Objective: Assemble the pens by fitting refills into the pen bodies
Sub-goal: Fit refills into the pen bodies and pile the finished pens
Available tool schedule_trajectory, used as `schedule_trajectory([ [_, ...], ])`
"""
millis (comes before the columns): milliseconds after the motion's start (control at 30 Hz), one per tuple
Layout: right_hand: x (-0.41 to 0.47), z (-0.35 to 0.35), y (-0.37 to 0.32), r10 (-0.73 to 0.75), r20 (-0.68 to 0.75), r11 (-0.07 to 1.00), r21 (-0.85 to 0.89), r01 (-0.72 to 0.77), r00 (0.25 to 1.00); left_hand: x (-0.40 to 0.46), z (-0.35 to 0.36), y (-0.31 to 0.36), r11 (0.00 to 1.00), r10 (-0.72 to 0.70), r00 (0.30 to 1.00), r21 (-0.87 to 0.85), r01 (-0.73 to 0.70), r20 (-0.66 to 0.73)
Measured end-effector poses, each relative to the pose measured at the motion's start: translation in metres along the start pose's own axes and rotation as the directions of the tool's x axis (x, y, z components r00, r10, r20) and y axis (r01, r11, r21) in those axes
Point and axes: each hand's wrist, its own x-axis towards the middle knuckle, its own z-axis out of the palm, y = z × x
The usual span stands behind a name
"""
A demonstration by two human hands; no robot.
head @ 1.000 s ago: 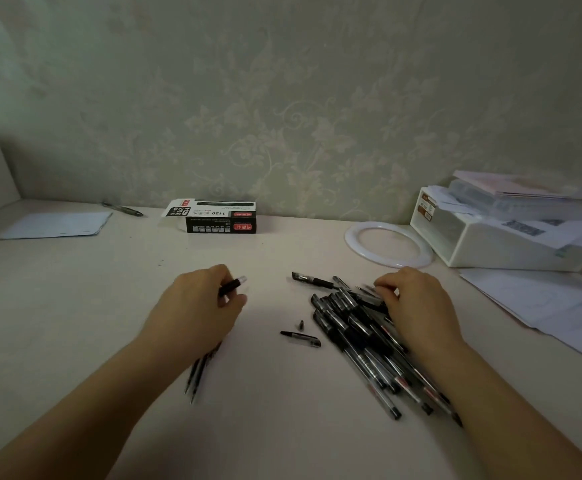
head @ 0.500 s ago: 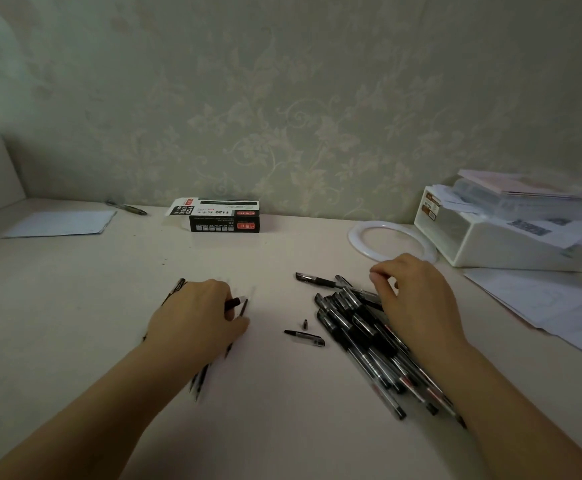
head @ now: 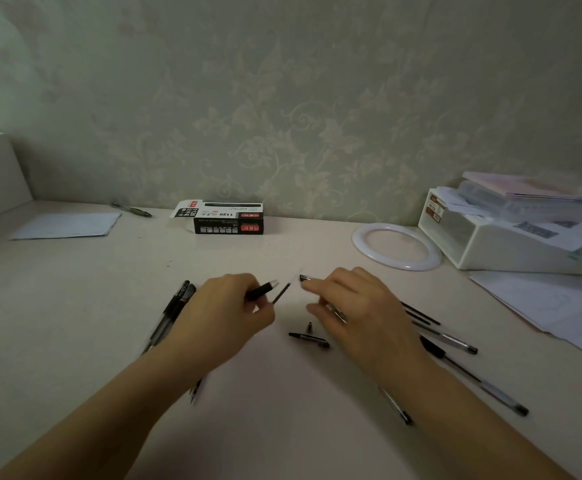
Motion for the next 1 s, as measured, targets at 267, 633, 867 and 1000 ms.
schedule_trajectory([
  [267,0.002,0.001,-0.003,-0.052,-0.041,0.986,-0.163,0.045,0.998,0.003,0.009,0.005,0.91,0.096,0.989,-0.411,-0.043,0.109],
  [633,0.003,-0.005,0.009,0.703,0.163,0.317,0.799,-0.51,0.692,0.002,0.012,0.001,0.899,0.103,0.979,-0.438,-0.017,0.175],
  [867,0.006,-0.004,0.0,0.609,0.413,-0.06,0.876,-0.479,0.678,0.002,0.01,0.004,0.879,0.145,0.977,-0.473,-0.054,0.158],
  [1000,0.006,-0.003,-0.001,0.587,0.422,-0.019,0.86,-0.51,0.691,0.002,0.01,0.005,0.871,0.157,0.975,-0.487,-0.061,0.158],
])
